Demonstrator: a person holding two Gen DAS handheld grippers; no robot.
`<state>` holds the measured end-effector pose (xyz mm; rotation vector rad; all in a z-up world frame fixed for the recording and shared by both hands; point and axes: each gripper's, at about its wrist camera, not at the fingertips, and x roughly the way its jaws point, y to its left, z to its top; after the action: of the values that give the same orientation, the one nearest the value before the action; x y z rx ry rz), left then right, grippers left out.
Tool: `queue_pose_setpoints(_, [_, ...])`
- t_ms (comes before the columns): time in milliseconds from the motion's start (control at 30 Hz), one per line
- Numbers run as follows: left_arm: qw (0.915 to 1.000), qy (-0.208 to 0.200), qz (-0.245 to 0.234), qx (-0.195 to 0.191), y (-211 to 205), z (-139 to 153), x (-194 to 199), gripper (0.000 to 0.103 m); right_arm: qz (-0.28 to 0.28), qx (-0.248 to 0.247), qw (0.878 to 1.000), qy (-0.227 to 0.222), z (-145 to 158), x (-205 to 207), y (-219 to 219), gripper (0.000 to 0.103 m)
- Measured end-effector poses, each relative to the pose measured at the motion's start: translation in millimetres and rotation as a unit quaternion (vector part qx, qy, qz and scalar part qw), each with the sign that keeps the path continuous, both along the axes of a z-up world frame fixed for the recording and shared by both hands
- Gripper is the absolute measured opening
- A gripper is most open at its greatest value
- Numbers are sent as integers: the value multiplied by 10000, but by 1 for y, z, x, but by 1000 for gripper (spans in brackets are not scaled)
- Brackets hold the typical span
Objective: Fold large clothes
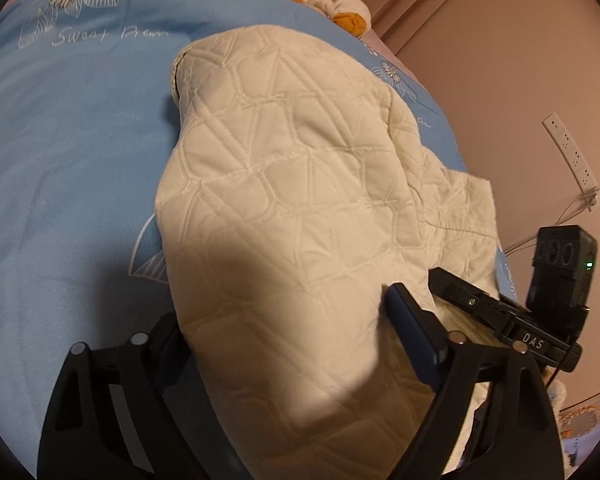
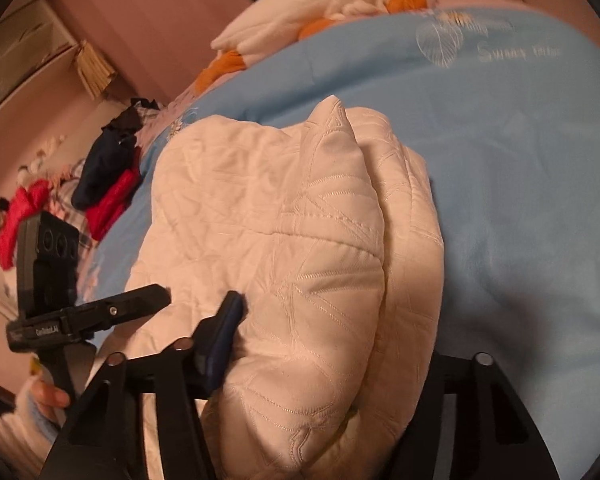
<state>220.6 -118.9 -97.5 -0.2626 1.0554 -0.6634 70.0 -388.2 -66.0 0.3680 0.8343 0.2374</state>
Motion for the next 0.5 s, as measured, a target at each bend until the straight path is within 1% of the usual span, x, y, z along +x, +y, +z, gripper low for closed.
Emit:
queue_pose_setpoints(67, [10000,-75,13,18,3,3,-2,83,10,-211,9997,-151,6,-4,6,49])
queue_pose_setpoints(167, [9998,-168,20,55,6,9,-6,81,60,-362,9987,-345,14,-9,13,45])
queue_pose_setpoints(300, [9995,-285,48,94,11,16,-14,81,151,-457,9972,-566,23,-12,21,43])
queue_pose_setpoints(500, [9987,-469,154,138,28,26,-29,81,274,-426,9958,-767,33,-20,35,42])
